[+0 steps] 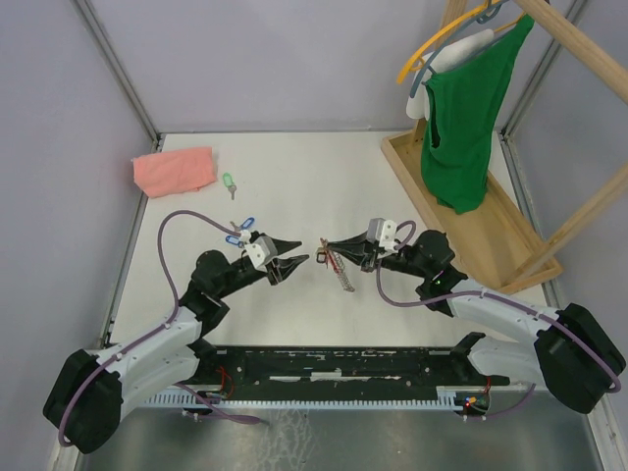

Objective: Put the keys on the keyring

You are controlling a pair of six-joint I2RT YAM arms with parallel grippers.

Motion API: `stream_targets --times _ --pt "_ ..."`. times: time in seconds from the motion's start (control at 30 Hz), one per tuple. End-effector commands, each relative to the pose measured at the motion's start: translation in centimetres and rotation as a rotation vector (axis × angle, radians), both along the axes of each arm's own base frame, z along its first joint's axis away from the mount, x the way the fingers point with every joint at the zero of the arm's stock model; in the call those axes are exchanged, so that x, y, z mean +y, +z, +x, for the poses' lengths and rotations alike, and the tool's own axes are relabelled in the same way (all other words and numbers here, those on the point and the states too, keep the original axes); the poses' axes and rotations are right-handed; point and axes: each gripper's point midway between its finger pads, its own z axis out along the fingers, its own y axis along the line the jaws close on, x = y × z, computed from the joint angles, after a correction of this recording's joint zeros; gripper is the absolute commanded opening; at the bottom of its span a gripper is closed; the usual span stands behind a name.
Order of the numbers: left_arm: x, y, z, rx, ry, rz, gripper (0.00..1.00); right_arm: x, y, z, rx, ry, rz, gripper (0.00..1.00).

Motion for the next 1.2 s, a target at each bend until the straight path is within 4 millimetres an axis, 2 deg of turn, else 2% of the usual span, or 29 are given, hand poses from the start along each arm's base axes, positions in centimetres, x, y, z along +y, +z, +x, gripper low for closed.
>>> stream_targets --times 0.0,0.1,0.23,0.53,0.63,0.67,0.8,0.9,1.07,1.17 --pt "0.2 2.3 0.3 -0.037 0.033 -0.088 0.45 -0.1 2.6 1.2 -0.037 -0.051 0.031 0.01" --pt "0.3 2.6 0.6 -0.027 0.047 -0.109 0.45 0.0 2.2 1.7 -0.013 -0.068 0.023 0.01" --pt "1.9 3.0 2.1 0.001 0.183 -0.160 0.48 -0.5 0.8 3.7 0.059 -0.175 -0.001 0.00" --pt "7.1 1.6 5.6 0.111 0.548 -0.241 0.62 -1.7 -3.9 10.3 0.280 -0.505 -0.103 0.01" --pt "9.1 1.2 6.4 0.138 0.673 -0.269 0.69 -1.9 -5.6 12.5 0.323 -0.596 -0.128 0.02" --pt "9.8 1.0 6.6 0.149 0.714 -0.278 0.74 -1.9 -6.1 13.3 0.333 -0.624 -0.137 0.02" --pt "12.2 0.6 7.0 0.179 0.848 -0.342 0.88 -1.2 -8.6 16.0 0.383 -0.704 -0.182 0.06" --pt "13.3 0.7 6.9 0.195 0.905 -0.380 0.93 -1.7 -10.2 17.4 0.394 -0.779 -0.199 0.08" --pt "14.3 0.9 6.8 0.223 0.954 -0.426 0.95 -3.5 -13.8 18.7 0.447 -0.888 -0.266 0.15" --pt "14.4 1.4 6.6 0.234 0.955 -0.440 0.95 -4.1 -14.7 19.2 0.460 -0.915 -0.276 0.19"
